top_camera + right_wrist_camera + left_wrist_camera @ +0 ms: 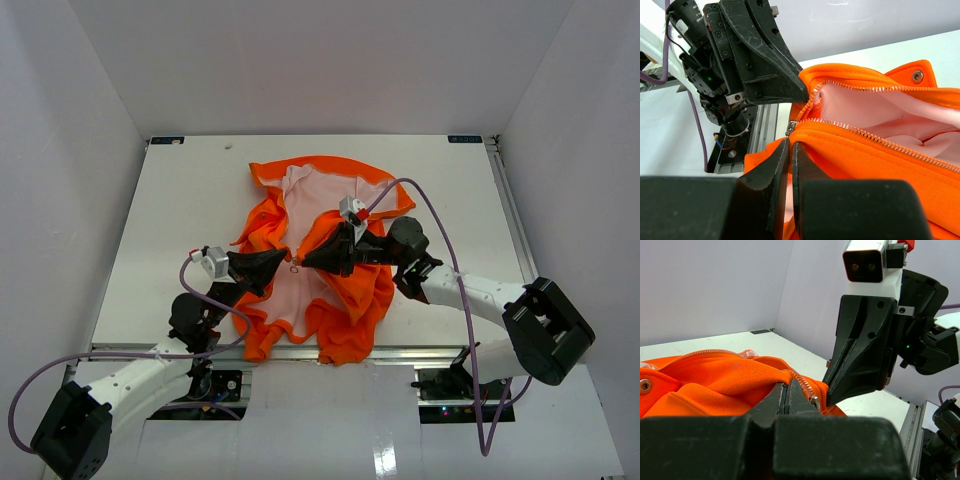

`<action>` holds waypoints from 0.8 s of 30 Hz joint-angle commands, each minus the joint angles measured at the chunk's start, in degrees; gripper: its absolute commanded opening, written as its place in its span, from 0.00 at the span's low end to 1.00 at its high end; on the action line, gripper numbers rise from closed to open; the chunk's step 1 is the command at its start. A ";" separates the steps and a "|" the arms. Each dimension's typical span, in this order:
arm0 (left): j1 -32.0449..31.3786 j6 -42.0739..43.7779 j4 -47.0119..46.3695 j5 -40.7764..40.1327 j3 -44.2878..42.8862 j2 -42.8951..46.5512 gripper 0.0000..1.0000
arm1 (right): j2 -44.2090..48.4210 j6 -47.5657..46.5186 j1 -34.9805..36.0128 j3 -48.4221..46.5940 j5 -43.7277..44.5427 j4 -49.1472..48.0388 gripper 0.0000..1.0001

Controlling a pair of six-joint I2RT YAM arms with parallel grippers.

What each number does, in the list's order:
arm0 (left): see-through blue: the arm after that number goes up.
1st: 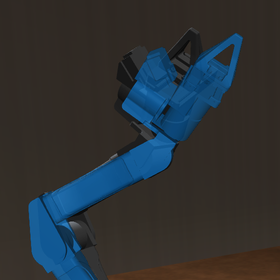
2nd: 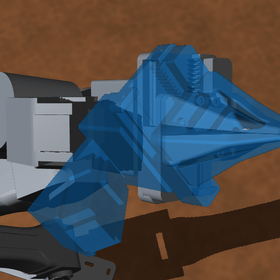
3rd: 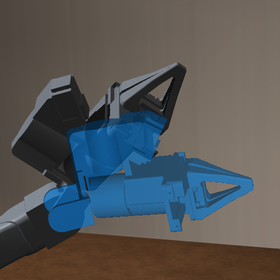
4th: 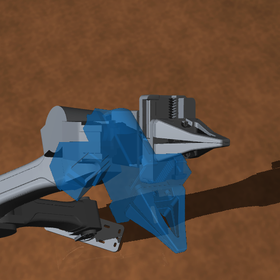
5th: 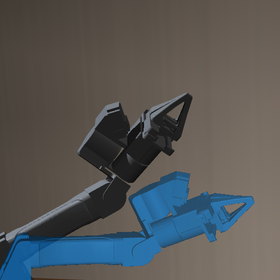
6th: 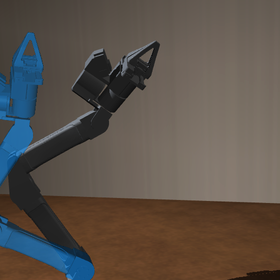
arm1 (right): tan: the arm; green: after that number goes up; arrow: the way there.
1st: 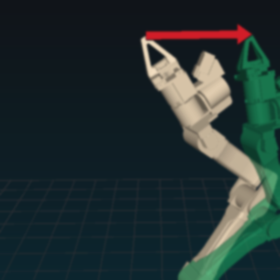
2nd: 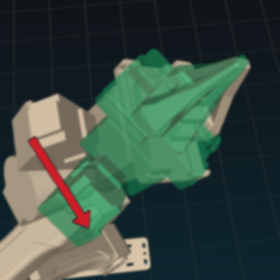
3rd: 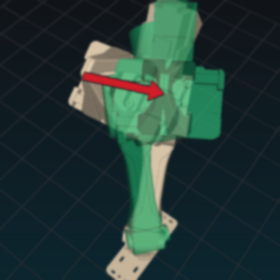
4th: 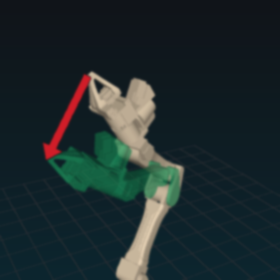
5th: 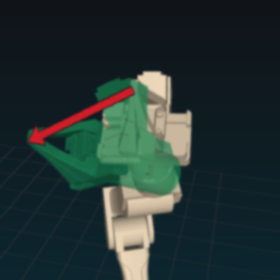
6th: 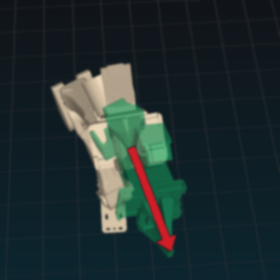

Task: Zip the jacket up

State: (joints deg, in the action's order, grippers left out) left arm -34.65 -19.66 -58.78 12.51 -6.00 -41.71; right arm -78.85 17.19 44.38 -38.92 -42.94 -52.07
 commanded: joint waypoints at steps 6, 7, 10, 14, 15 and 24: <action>-0.15 -0.78 -2.99 0.11 -0.55 -0.47 0.00 | 1.46 -0.05 0.53 -2.91 1.74 -3.49 0.08; -0.15 -0.75 -3.20 -0.05 -0.48 -0.45 0.00 | 1.42 -0.09 0.55 -3.01 2.20 -3.17 0.08; -0.15 -0.68 -3.18 -0.34 -0.46 -0.65 0.00 | 1.50 -0.31 0.53 -3.01 3.43 -2.51 0.08; -0.17 -0.15 -3.02 -1.10 -0.31 -0.91 0.00 | 1.70 0.21 0.53 -2.83 4.69 -2.60 0.08; -0.23 0.04 -3.09 -1.17 -0.25 -0.91 0.00 | 1.76 0.21 0.53 -2.83 4.95 -2.60 0.08; -0.24 1.65 -2.21 -0.82 -0.33 -1.62 0.00 | 1.51 0.39 0.62 -3.10 6.47 -2.16 0.08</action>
State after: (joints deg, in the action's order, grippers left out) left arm -34.68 -19.44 -59.20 10.98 -6.00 -43.03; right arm -78.85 17.58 44.62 -38.92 -38.30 -51.11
